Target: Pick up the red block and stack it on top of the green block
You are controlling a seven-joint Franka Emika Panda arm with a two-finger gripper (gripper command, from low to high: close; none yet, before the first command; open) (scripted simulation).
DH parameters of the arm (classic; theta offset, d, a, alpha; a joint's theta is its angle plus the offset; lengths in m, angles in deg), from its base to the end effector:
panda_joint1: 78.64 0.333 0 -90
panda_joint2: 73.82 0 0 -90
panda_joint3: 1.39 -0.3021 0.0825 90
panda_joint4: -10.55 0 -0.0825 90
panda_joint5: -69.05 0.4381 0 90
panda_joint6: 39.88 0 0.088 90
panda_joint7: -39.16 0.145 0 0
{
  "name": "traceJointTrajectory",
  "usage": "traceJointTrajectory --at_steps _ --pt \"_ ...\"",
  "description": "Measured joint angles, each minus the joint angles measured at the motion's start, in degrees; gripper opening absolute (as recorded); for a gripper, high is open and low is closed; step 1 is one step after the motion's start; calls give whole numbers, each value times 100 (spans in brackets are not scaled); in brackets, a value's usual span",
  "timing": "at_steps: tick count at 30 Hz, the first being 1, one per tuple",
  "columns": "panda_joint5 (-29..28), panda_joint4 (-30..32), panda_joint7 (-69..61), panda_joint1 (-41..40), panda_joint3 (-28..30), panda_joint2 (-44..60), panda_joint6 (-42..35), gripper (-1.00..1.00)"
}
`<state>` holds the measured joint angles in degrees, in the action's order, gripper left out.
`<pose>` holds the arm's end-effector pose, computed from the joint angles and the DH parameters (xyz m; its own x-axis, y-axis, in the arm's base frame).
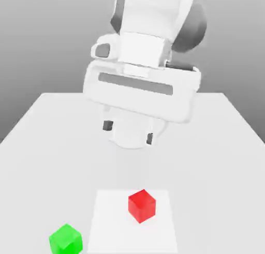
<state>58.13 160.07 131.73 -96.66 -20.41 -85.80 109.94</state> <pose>0.4905 0.0002 0.2498 0.1081 -0.9769 0.1842 -0.9716 -0.1430 -0.1883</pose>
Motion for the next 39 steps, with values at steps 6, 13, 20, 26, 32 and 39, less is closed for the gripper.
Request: traceJointTrajectory --at_steps 6,13,20,26,32,39 --pt "386 619 1038 11 -76 964 662 0" --pt "649 791 1462 111 -34 1661 1263 0" --pt "-188 678 2082 478 523 2398 1845 0" --pt "-534 650 2324 732 863 2709 2091 -100" --pt "-333 664 2186 597 677 2533 1962 -100" --pt "572 768 1529 332 199 1787 1385 -100"
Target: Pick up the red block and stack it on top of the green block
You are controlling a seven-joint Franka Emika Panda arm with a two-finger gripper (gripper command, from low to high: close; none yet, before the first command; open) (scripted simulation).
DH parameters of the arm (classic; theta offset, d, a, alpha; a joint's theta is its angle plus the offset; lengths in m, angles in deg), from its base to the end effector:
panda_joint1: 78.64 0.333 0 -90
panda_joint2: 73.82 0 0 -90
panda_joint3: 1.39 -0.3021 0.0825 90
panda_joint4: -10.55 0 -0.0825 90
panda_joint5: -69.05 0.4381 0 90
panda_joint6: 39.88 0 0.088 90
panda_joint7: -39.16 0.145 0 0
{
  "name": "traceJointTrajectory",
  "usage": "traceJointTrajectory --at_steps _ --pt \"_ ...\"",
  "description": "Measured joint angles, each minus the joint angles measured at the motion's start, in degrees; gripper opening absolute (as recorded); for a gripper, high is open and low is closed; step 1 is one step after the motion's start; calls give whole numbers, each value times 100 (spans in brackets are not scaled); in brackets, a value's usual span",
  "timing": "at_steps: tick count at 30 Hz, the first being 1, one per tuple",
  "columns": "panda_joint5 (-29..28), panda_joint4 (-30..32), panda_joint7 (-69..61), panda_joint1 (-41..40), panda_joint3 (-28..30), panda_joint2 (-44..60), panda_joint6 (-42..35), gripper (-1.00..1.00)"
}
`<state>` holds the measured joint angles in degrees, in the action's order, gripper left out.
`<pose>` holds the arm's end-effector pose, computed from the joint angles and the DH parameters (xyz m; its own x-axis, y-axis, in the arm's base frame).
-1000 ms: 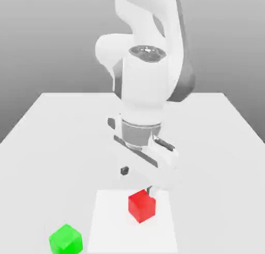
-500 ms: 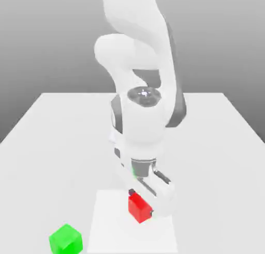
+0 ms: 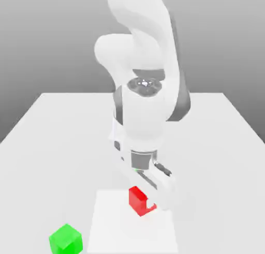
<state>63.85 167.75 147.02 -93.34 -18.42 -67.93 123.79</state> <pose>0.4091 0.0274 0.0878 -0.1847 -0.9828 -0.0080 -0.9827 0.1848 -0.0143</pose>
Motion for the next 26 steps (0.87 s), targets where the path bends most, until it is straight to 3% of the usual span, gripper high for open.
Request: traceJointTrajectory --at_steps 6,17,22,23,26 --pt "447 -10 -202 -59 -41 -418 -461 -100" --pt "358 -1872 1874 -846 891 339 -1572 -100" --pt "143 -2116 2251 -801 1163 1214 -956 -100" --pt "119 -2124 2271 -788 1182 1323 -858 100" --pt "119 -2124 2271 -788 1182 1323 -857 100"
